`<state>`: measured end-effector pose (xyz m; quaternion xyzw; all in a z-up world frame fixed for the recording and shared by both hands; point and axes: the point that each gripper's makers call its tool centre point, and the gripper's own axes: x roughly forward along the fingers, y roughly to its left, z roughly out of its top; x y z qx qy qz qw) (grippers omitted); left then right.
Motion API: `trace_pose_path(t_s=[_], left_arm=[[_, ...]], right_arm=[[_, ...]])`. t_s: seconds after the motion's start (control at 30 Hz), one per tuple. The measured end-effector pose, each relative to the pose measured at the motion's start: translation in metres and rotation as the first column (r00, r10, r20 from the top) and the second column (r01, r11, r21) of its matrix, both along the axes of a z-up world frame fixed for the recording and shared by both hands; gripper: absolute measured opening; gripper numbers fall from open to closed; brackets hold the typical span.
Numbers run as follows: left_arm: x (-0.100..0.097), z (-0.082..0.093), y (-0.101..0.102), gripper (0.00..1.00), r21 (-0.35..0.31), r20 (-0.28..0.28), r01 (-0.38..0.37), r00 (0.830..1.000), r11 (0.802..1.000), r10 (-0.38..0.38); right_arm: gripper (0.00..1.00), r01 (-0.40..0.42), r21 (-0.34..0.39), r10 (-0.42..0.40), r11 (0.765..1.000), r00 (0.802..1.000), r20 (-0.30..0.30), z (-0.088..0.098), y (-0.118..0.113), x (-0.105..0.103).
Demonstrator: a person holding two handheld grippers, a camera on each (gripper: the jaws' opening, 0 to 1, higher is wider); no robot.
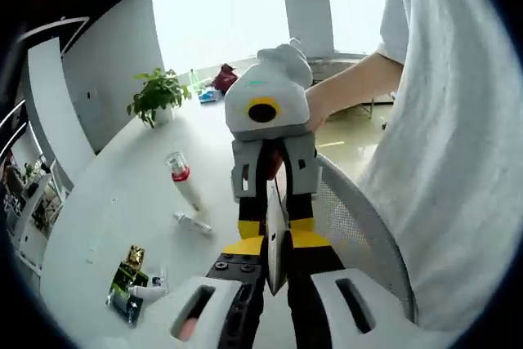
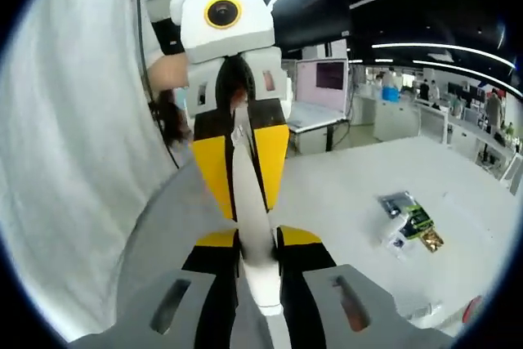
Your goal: Arrange the skincare products in the storage area until every visible bottle or jar stands upright without overlapping.
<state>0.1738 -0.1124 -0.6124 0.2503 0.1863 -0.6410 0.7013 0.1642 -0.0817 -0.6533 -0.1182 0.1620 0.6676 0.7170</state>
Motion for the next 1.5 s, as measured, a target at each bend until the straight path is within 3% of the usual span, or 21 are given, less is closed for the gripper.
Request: trace_pose_path(t_s=[0.2, 0.37, 0.67, 0.83, 0.97, 1.17, 1.2, 1.27, 1.43, 1.5], left_arm=[[0.016, -0.005, -0.031, 0.12, -0.002, -0.014, 0.017, 1.000, 1.000, -0.017], [0.032, -0.014, -0.061, 0.12, 0.002, -0.031, 0.021, 0.999, 1.000, -0.021], [0.061, -0.034, -0.093, 0.12, 0.021, -0.043, 0.034, 0.999, 0.999, -0.033], [0.075, -0.046, -0.102, 0.12, 0.036, -0.046, 0.046, 0.998, 0.998, -0.044], [0.082, -0.050, -0.104, 0.12, 0.049, -0.036, 0.053, 0.998, 0.997, -0.051], [0.104, -0.057, -0.112, 0.12, 0.047, -0.024, 0.028, 0.999, 0.999, -0.027], [0.107, -0.058, -0.112, 0.12, 0.044, -0.023, 0.022, 1.000, 0.999, -0.021], [0.113, -0.060, -0.114, 0.12, 0.043, -0.020, 0.010, 1.000, 0.999, -0.009], [0.127, -0.066, -0.113, 0.12, 0.049, -0.018, -0.011, 1.000, 0.999, 0.012], [0.130, -0.067, -0.113, 0.12, 0.050, -0.019, -0.015, 1.000, 0.999, 0.016]], right_arm=[[0.19, 0.101, 0.014, -0.101, 0.995, 0.994, -0.046, -0.004, -0.034, 0.019], [0.21, 0.241, 0.011, -0.239, 0.970, 0.966, -0.098, -0.016, -0.067, 0.037], [0.40, 0.423, -0.035, -0.422, 0.905, 0.888, -0.180, -0.042, -0.105, 0.046], [0.50, 0.517, -0.025, -0.507, 0.856, 0.829, -0.236, -0.052, -0.114, 0.049], [0.53, 0.542, -0.031, -0.533, 0.839, 0.810, -0.244, -0.057, -0.117, 0.050], [0.60, 0.626, 0.002, -0.596, 0.780, 0.744, -0.303, -0.058, -0.116, 0.055], [0.61, 0.650, 0.010, -0.612, 0.760, 0.721, -0.325, -0.057, -0.116, 0.057], [0.66, 0.674, 0.018, -0.628, 0.738, 0.697, -0.346, -0.057, -0.116, 0.059], [0.75, 0.695, -0.012, -0.663, 0.719, 0.680, -0.313, -0.061, -0.118, 0.062], [0.78, 0.708, -0.013, -0.671, 0.706, 0.663, -0.332, -0.062, -0.120, 0.063]])
